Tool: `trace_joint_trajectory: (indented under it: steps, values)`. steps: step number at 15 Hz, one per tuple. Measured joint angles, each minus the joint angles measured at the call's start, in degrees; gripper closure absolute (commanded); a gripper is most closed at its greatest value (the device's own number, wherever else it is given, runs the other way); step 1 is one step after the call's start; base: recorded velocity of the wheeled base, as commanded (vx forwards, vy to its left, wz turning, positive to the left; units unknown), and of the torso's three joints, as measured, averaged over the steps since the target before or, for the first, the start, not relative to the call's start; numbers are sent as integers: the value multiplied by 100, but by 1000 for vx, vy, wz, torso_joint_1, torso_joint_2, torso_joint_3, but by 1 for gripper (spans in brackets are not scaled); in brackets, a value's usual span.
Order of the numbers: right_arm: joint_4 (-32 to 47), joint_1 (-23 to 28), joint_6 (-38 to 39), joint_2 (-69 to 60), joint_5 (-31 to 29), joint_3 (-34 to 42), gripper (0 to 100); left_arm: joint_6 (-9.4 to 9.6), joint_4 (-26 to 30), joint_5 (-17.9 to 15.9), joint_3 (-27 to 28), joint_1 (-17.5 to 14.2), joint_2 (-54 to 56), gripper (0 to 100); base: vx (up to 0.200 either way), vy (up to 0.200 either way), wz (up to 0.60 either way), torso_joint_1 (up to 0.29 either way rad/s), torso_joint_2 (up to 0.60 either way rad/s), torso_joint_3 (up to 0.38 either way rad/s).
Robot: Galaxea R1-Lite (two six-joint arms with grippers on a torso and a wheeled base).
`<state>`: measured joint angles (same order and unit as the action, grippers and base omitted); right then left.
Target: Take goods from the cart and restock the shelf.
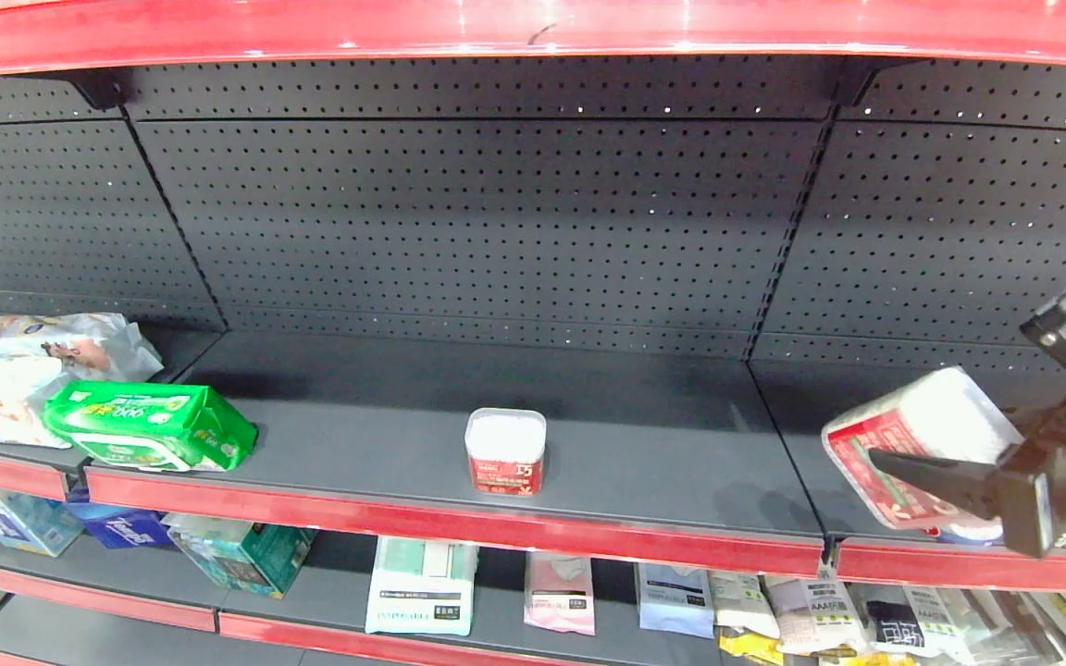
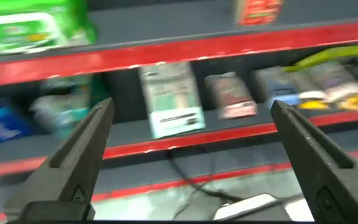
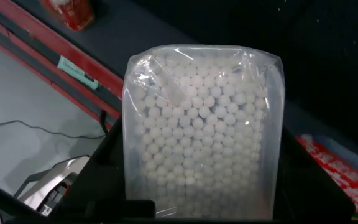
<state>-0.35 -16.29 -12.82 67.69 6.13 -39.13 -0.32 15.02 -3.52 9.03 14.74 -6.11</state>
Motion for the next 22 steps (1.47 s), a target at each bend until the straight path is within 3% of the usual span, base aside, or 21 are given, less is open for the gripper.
trace_joint_trajectory:
  steps: [2,4,7,9,10,11,13,15,17,18,22]
  values:
    - [-758,-63,-4,573,35,-67,100,-134,-711,-305,-247,2,55,0,0,0,0,0,0,0]
    - [-1100,-83,-9,1095,251,-144,100,-162,-1226,-317,-507,2,79,0,0,0,0,0,0,0]
    - [-1180,-234,-9,1762,346,-485,100,-236,-1502,128,-713,4,90,0,0,0,0,0,0,0]
    - [-1187,-383,-9,2153,346,-784,100,-283,-1777,187,-809,2,90,0,0,0,0,0,0,0]
    - [-1193,-446,-12,2359,341,-935,100,-435,-1849,279,-857,2,90,0,0,0,0,0,0,0]
    - [-1196,-494,-20,2533,341,-1056,100,-477,-1857,494,-879,2,90,0,0,0,0,0,0,0]
    - [-1196,-560,-17,2776,344,-1202,100,-501,-1863,599,-898,0,90,0,0,0,0,0,0,0]
    - [-1202,-610,-11,2962,341,-1312,100,-444,-1865,297,-901,0,90,0,0,0,0,0,0,0]
    - [-1202,-672,-9,3093,344,-1376,100,-393,-1896,-361,-903,2,93,0,0,0,0,0,0,0]
    - [-1201,-675,-9,3132,341,-1398,100,-380,-1857,-358,-903,0,90,0,0,0,0,0,0,0]
    - [-1201,-695,-6,3211,341,-1464,100,-499,-1747,1008,-901,-2,88,0,0,0,0,0,0,0]
